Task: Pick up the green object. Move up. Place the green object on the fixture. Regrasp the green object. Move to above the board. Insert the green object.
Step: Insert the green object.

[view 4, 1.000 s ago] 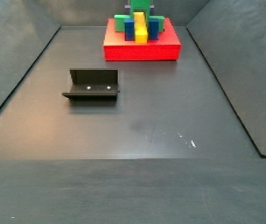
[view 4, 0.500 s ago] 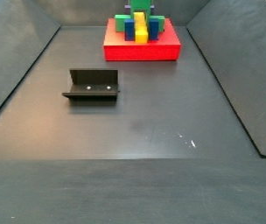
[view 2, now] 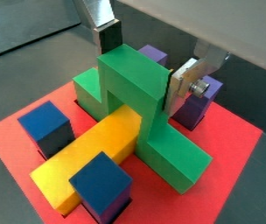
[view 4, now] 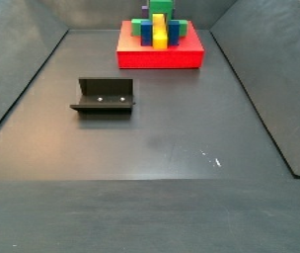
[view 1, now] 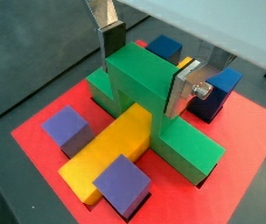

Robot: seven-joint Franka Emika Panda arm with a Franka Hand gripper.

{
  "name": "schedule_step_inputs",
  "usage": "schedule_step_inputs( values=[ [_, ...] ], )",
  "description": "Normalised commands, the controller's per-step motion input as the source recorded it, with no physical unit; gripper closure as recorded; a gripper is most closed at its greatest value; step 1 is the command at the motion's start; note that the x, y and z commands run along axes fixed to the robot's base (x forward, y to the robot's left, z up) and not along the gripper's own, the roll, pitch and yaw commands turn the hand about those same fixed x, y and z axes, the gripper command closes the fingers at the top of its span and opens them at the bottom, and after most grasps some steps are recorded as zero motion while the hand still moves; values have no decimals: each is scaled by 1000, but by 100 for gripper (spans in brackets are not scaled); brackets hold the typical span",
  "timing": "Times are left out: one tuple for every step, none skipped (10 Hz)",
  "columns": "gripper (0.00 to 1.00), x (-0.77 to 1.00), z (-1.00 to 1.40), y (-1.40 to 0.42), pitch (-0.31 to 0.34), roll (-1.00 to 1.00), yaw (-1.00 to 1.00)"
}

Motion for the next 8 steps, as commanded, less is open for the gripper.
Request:
schedule_step_inputs(
  values=[
    [100, 320, -677, 0, -39, 17, 74],
    [100, 266, -743, 0, -61, 0, 120],
    [100, 126, -720, 0, -33, 31, 183],
    [100, 114, -711, 0, -26, 51, 166],
    [100, 86, -814, 0, -57, 73, 157],
    [100, 0, -889, -20, -71, 141, 160],
    [100, 11, -606, -9, -19, 70, 154],
    [100, 0, 0, 0, 0, 0, 0]
  ],
)
